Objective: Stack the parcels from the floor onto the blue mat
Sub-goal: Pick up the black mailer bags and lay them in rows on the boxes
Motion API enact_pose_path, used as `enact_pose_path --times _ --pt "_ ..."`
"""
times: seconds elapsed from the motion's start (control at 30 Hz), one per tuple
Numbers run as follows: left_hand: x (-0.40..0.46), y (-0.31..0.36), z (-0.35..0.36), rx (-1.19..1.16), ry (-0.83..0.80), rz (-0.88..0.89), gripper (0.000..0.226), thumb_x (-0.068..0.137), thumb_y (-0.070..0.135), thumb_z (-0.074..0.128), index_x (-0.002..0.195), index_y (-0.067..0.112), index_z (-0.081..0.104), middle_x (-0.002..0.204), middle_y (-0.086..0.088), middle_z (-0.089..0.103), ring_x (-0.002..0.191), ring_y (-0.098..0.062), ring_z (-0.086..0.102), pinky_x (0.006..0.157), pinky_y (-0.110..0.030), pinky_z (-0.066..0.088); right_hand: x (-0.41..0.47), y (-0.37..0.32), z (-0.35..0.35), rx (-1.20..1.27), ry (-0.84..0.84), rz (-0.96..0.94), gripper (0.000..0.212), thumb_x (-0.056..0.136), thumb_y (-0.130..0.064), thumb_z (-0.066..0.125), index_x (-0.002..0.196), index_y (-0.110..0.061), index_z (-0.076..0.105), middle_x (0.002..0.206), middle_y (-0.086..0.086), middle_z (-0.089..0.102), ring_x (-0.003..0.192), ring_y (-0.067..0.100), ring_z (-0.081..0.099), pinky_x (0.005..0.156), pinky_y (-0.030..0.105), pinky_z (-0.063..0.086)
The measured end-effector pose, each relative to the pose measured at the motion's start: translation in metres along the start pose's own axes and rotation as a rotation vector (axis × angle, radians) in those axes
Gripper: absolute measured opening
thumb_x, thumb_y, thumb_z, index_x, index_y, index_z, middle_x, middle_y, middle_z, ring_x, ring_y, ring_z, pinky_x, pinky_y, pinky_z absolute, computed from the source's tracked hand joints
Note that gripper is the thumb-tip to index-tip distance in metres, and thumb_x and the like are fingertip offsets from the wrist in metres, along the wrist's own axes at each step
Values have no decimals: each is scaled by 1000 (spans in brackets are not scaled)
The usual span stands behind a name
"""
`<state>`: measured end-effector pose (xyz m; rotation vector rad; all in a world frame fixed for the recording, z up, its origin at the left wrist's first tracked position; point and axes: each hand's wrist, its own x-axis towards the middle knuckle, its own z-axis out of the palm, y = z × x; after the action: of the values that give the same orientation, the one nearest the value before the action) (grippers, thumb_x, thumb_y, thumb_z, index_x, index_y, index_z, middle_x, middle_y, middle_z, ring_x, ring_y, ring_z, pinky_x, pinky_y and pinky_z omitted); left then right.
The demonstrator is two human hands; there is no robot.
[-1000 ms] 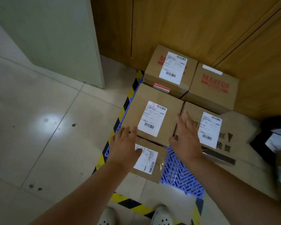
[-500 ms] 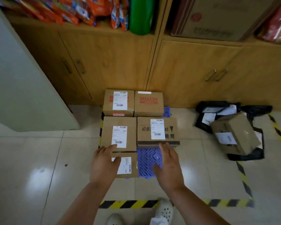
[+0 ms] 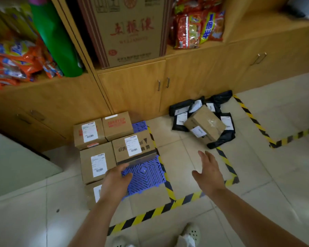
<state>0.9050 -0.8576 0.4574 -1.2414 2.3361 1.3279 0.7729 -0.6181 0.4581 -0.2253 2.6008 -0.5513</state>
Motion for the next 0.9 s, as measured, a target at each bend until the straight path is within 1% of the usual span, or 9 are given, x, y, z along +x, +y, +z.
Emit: enact_pose_path --times 0.13,0.37,0.47,0.53,0.6,0.67,0.73,0.8,0.9 --pt "-18 66 47 25 3 31 35 93 23 55 127 26 56 125 1 60 107 -21 58 80 -29 45 8 64 -62 4 17 30 69 91 -20 55 149 -19 17 158 3 9 144 21 15 104 32 36" --pt "-31 160 136 -122 -80 83 33 95 29 51 128 28 55 135 3 53 117 -17 53 87 -30 41 33 148 -148 27 60 94 66 89 -19 57 147 -18 24 152 3 23 136 22 31 99 32 38" --pt "-22 183 155 -111 -109 88 35 95 30 51 130 32 52 134 6 53 91 -6 56 75 -29 47 54 165 -166 25 63 97 67 89 -17 58 147 -17 26 150 4 26 134 22 33 98 30 38" --pt "-14 194 162 -107 -106 84 36 95 29 50 131 32 51 114 12 60 68 0 49 68 -28 48 71 171 -172 42 57 104 67 88 -16 59 147 -15 26 150 4 26 135 23 32 98 30 38" --pt "-2 204 169 -102 -95 68 37 95 29 50 132 32 51 96 20 58 60 -1 45 70 -32 49 90 175 -175 57 47 109 67 87 -15 60 146 -14 28 149 5 28 134 23 33 100 32 38" --pt "11 214 177 -82 -91 61 37 95 28 50 132 30 52 116 12 60 57 -6 49 62 -28 48 109 176 -176 65 30 115 68 87 -16 60 146 -15 27 149 5 29 134 23 33 101 33 37" --pt "28 227 188 -72 -101 52 36 94 26 50 130 29 52 134 4 53 69 -13 61 65 -28 49 130 178 -179 74 9 122 68 88 -17 60 147 -15 27 149 5 28 135 24 33 103 34 37" --pt "48 242 201 -90 -122 43 36 94 25 50 131 26 53 138 1 50 102 -18 61 79 -28 46 156 179 -183 88 -7 134 68 88 -17 60 147 -14 27 150 6 28 135 25 33 104 34 36" --pt "88 268 222 -84 -155 29 35 95 25 51 130 26 53 137 2 51 101 -10 53 79 -24 37 200 179 -193 123 -27 162 67 89 -16 59 147 -14 27 150 6 28 134 24 36 102 31 36"
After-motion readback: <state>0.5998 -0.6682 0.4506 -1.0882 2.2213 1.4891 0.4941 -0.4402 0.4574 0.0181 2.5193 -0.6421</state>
